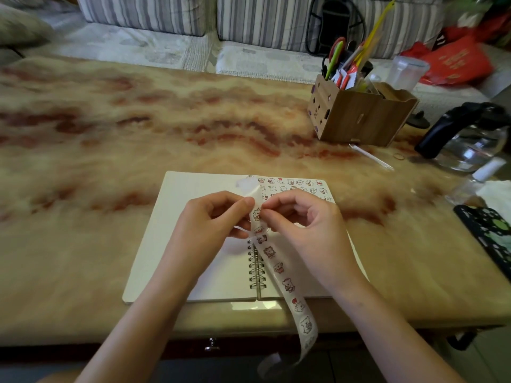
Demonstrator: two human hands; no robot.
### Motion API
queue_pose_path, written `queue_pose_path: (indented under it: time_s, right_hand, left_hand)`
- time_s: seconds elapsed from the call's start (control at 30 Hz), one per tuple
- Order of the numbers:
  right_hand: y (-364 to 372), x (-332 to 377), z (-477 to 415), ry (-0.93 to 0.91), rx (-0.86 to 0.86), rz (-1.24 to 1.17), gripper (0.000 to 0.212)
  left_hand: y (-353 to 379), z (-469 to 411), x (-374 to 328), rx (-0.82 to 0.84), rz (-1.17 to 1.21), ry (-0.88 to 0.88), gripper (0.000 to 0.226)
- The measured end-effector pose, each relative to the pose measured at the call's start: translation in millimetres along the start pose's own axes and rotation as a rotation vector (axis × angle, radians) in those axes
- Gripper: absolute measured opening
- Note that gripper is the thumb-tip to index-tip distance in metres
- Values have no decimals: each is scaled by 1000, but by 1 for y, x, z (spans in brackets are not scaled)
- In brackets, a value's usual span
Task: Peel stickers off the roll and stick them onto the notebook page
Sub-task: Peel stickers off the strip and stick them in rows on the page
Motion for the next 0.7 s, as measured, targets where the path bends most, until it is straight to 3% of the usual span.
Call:
queue_pose_path:
  time_s: [0.4, 0.7]
  right_hand:
    - [2, -4, -1, 50, 31, -74, 8]
    - [7, -7, -2, 45, 65, 104, 5]
  left_hand:
    - [0, 0, -2, 4, -23, 19, 14]
    - [-3, 2, 1, -20, -40, -15, 14]
Point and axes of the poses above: each hand's wrist, its own z-axis away from the middle knuckle, its own y-axis out of the palm, x = y × z, the point moved 10 cm from there along -z, towards the middle knuckle, and after that the axes turned 11 degrees about y, right-handed, at the moved point
